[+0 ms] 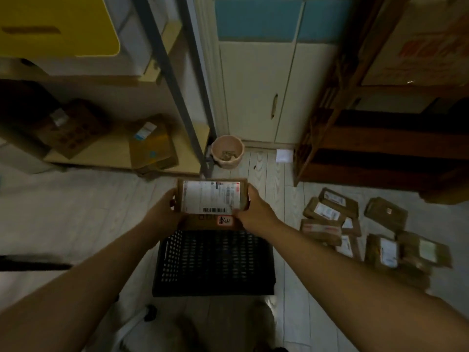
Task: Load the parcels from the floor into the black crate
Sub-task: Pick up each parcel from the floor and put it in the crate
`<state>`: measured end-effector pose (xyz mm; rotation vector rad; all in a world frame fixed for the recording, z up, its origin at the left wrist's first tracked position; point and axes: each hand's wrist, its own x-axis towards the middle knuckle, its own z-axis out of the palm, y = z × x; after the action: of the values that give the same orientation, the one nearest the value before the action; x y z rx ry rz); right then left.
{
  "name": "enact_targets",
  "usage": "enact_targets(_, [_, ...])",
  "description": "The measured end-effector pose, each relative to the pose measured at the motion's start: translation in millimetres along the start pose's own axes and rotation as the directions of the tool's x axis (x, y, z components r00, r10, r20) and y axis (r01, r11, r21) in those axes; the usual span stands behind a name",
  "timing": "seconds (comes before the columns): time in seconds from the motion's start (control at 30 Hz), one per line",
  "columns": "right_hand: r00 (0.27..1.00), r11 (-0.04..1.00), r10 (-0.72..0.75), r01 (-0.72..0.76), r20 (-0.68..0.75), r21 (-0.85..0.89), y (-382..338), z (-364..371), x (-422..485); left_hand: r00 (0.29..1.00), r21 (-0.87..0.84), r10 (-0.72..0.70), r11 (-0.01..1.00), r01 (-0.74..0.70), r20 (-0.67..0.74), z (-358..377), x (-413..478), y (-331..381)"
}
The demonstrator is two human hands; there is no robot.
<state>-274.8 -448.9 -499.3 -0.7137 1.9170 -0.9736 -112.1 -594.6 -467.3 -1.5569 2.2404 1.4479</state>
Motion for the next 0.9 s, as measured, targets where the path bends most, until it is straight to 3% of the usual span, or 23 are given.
enact_targets(0.1, [0.999,0.999,0.049,-0.049,0.019,0.015,25,33,35,0.999,0.038,-0.017,0.999,0.015,0.049,4,42,-38])
enact_targets(0.43, [0.990,0.988,0.124,-0.116,-0.069,0.104,172,199,177,0.993,0.214,0.113,0.971,-0.106,-0.021,71,202,-235])
enact_targets(0.53, [0.987,0.984,0.127,-0.112,-0.101,0.141,229,241,204,0.989,0.089,0.099,0.992,-0.090,-0.108,106,232,-289])
enact_targets(0.67, [0.984,0.994,0.109,-0.109,-0.140,0.012,292,275,199,0.971,0.021,0.111,0.994,-0.109,-0.212,143,232,-350])
enact_targets(0.77, [0.987,0.993,0.120,-0.119,-0.103,0.019,309,281,192,0.980,-0.003,0.080,0.997,-0.082,-0.181,155,223,-369])
enact_targets(0.9, [0.986,0.986,0.166,-0.165,-0.028,0.039,309,286,196,0.999,0.141,-0.007,0.990,0.015,-0.054,153,233,-376])
